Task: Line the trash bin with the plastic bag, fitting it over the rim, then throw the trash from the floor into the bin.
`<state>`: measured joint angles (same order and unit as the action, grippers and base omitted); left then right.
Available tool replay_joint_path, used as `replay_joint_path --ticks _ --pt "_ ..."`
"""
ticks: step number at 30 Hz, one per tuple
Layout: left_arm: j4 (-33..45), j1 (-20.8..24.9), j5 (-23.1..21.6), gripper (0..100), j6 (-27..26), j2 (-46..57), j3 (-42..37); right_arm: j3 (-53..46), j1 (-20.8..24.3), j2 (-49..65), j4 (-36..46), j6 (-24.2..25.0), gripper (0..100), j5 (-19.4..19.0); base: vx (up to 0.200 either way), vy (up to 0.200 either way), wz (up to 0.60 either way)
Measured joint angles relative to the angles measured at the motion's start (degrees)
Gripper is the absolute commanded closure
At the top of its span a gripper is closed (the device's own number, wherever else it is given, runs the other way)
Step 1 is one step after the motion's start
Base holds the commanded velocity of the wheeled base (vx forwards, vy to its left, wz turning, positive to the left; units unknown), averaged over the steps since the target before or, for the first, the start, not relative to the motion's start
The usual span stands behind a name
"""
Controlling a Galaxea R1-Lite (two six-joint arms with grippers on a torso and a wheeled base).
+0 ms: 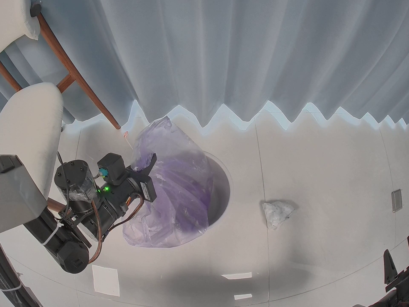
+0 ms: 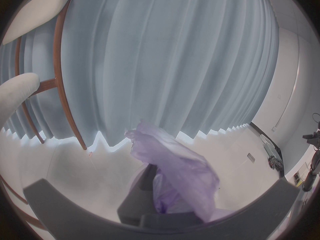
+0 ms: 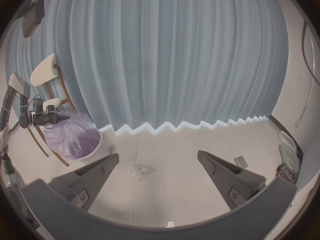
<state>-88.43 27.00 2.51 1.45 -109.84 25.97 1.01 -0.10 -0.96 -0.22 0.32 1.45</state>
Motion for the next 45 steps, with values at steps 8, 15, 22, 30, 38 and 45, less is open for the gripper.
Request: replay_joint_path --ticks 8,15,22,30,38,45 --pt "0.0 -0.9 -0.2 100 0.0 -1.8 0.6 0.0 0.0 0.0 0.0 -0.5 0 -1.8 0.000 0.000 0.00" --pt "-0.1 -0.5 -0.2 100 0.4 -2.0 2.3 0.0 0.0 0.0 0.0 -2.4 0 -3.2 0.000 0.000 0.00" --pt "0.0 -0.5 -0.1 100 0.5 -2.0 2.8 2.7 0.2 -0.4 -8.4 0.3 0 -3.7 0.000 0.000 0.00" --pt "0.0 0.0 -0.1 100 0.5 -2.0 2.8 13.3 3.7 -10.8 -16.2 0.3 0 -4.0 0.000 0.000 0.00" --pt "0.0 0.0 -0.1 100 1.2 -0.9 2.9 21.5 10.5 -24.2 -17.6 5.8 0 -4.1 0.000 0.000 0.00" --pt "0.0 -0.4 -0.1 100 1.2 -0.1 2.7 25.4 11.9 -36.1 -17.9 10.2 0 -6.3 0.000 0.000 0.00"
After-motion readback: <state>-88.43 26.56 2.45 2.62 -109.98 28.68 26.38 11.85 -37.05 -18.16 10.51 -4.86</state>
